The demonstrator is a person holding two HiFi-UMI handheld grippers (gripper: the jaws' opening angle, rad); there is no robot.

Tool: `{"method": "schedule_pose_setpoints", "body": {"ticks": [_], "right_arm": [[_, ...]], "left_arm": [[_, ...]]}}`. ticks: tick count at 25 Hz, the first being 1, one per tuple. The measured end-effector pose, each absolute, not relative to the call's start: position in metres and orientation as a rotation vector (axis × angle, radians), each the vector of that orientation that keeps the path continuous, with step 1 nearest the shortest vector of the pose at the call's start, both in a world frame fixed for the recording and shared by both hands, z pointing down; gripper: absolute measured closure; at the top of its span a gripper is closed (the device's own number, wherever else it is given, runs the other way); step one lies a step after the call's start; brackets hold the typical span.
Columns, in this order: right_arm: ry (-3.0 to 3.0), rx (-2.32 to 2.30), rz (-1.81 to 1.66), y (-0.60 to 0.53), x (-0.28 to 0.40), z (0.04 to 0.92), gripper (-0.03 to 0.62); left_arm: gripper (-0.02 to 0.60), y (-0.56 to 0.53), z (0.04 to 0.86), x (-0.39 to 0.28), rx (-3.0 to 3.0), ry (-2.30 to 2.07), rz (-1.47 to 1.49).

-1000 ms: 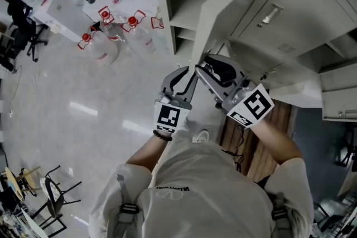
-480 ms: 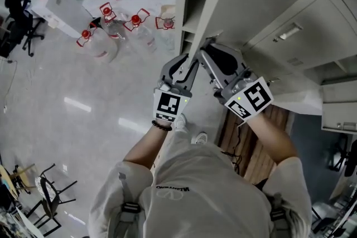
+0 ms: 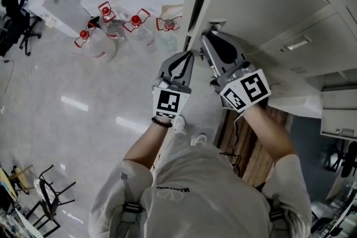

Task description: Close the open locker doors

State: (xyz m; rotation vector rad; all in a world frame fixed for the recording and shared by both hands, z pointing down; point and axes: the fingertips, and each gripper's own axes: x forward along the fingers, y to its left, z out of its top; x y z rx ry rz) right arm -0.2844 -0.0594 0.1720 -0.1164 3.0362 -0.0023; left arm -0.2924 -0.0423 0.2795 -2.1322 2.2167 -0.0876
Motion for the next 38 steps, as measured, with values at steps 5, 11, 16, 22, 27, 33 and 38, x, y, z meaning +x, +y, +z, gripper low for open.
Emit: {"method": "schedule_pose_setpoints", "body": {"ticks": [5, 11, 16, 22, 27, 33, 38], "right_arm": [[3.030, -0.200, -0.001, -0.077, -0.300, 0.171, 0.563], [3.019, -0.292, -0.001, -0.094, -0.314, 0.170, 0.566], [3.000, -0.402, 0.005, -0.111, -0.322, 0.171, 0.566], [2.975, -0.484, 0.006, -0.124, -0.331, 0.171, 0.568], [2.959, -0.525, 0.011, -0.130, -0.333, 0.171, 0.569], [2.934, -0.580, 0.016, -0.138, -0.334, 0.171, 0.569], [2.913, -0.609, 0.035, -0.138, -0.335, 0.171, 0.569]], "left_arm": [[0.577, -0.068, 0.283, -0.299, -2.134, 2.204, -0.096], [0.577, -0.096, 0.290, -0.316, -2.121, 2.215, -0.106], [0.577, -0.114, 0.296, -0.324, -2.114, 2.212, -0.121], [0.577, -0.128, 0.296, -0.333, -2.111, 2.221, -0.100], [0.577, -0.134, 0.296, -0.336, -2.102, 2.233, -0.087], [0.577, -0.142, 0.296, -0.338, -2.089, 2.259, -0.083], [0.577, -0.143, 0.297, -0.339, -2.063, 2.270, -0.088]]}}
